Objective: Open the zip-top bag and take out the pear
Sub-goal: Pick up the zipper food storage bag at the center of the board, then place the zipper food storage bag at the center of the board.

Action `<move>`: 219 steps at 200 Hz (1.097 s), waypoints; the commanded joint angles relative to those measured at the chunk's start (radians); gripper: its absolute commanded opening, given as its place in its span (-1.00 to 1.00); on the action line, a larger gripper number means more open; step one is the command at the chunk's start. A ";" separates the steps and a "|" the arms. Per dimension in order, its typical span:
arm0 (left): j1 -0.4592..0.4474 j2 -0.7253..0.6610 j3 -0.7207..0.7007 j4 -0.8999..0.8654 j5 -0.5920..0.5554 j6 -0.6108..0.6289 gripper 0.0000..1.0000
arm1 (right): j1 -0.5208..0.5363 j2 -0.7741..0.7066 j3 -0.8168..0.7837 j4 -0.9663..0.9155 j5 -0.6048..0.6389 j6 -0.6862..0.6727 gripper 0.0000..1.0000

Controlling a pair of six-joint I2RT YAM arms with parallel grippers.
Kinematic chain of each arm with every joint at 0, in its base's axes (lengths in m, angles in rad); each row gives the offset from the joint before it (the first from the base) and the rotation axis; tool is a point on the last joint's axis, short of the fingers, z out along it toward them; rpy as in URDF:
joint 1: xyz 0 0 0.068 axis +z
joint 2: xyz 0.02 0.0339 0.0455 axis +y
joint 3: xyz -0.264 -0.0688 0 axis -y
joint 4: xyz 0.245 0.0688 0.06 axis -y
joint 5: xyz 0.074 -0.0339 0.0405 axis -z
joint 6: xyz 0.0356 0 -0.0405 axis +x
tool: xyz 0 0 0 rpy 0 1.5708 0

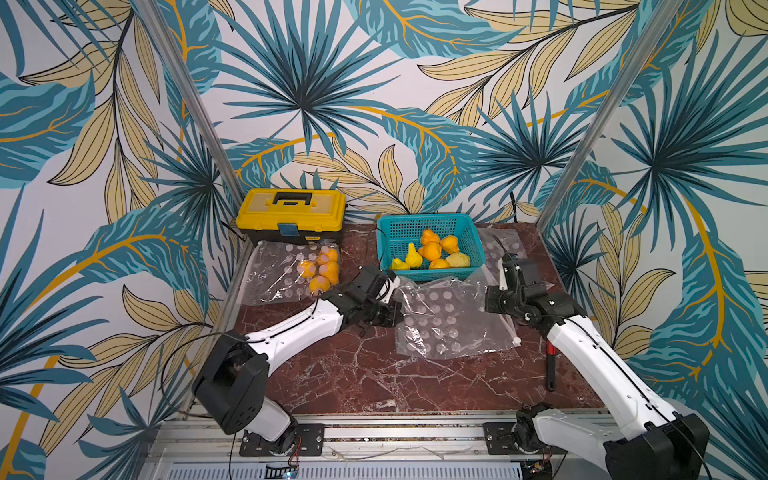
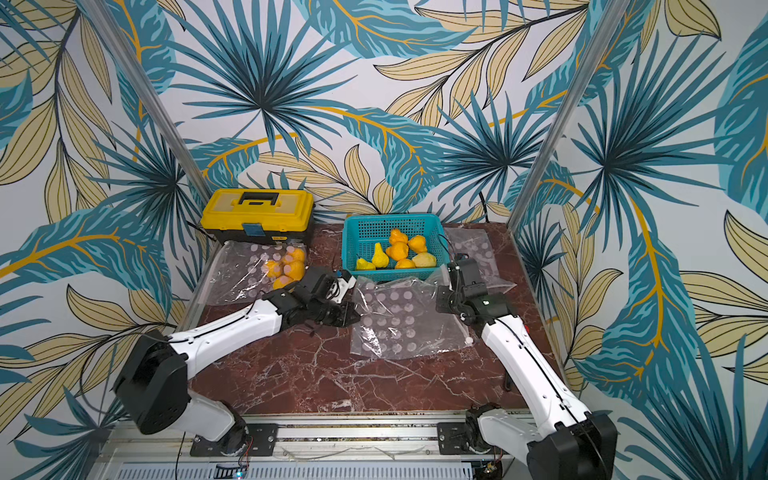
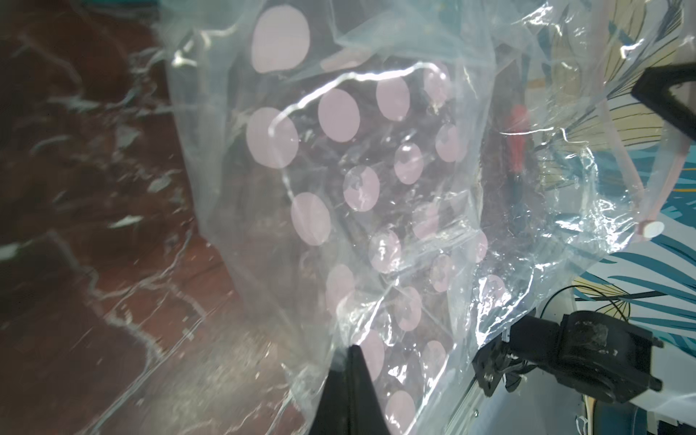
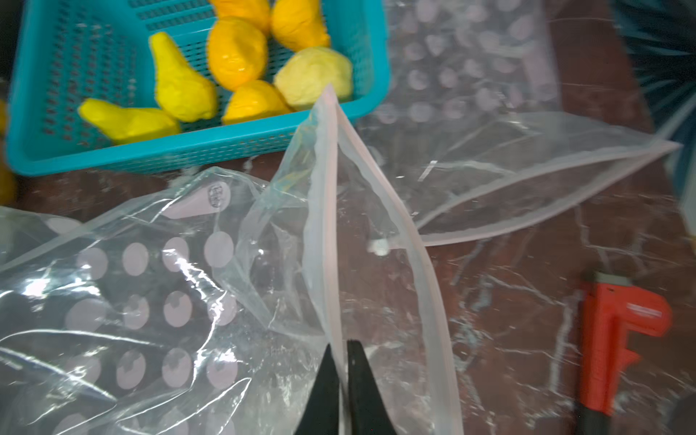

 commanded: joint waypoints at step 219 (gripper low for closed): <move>-0.226 0.341 0.357 0.044 -0.276 0.005 0.09 | -0.342 -0.200 -0.250 0.181 0.222 0.053 0.35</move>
